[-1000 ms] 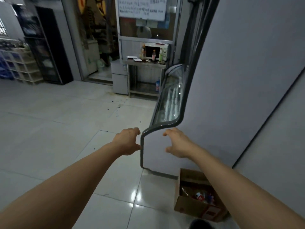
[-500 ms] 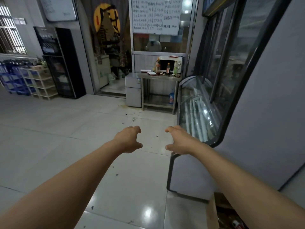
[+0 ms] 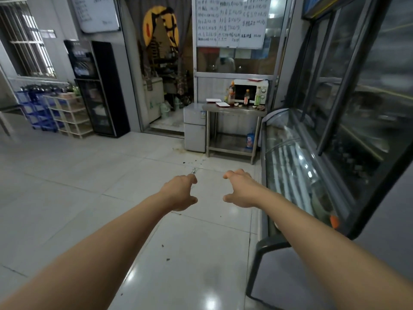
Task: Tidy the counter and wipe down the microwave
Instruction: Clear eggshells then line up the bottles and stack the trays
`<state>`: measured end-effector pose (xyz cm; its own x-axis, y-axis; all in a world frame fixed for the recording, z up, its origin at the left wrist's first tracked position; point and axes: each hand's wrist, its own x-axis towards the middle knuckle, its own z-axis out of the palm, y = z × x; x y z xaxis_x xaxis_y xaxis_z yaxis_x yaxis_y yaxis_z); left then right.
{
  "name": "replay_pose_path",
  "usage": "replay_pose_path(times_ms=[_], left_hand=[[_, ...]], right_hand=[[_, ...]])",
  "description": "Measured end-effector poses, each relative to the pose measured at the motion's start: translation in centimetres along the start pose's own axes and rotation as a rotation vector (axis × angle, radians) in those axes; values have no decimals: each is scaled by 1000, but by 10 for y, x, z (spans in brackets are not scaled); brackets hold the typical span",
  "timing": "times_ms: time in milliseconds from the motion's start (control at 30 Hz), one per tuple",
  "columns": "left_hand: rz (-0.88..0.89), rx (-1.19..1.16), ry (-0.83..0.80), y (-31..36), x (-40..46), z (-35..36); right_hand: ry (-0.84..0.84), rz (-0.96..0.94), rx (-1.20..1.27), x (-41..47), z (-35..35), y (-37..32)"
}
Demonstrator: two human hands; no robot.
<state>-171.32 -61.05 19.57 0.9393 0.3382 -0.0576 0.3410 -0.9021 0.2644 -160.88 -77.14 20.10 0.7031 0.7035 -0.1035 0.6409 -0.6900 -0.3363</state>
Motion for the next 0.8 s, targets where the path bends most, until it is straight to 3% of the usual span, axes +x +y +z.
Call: replay_pose_path(times_ms=[533,800], left_hand=[[-1,-44,2,-30,265,-21],[101,-58,1,-72,426,-39]], right_hand=[[-10,54,18,241,-47,68],[23,134,20,383,-67,83]])
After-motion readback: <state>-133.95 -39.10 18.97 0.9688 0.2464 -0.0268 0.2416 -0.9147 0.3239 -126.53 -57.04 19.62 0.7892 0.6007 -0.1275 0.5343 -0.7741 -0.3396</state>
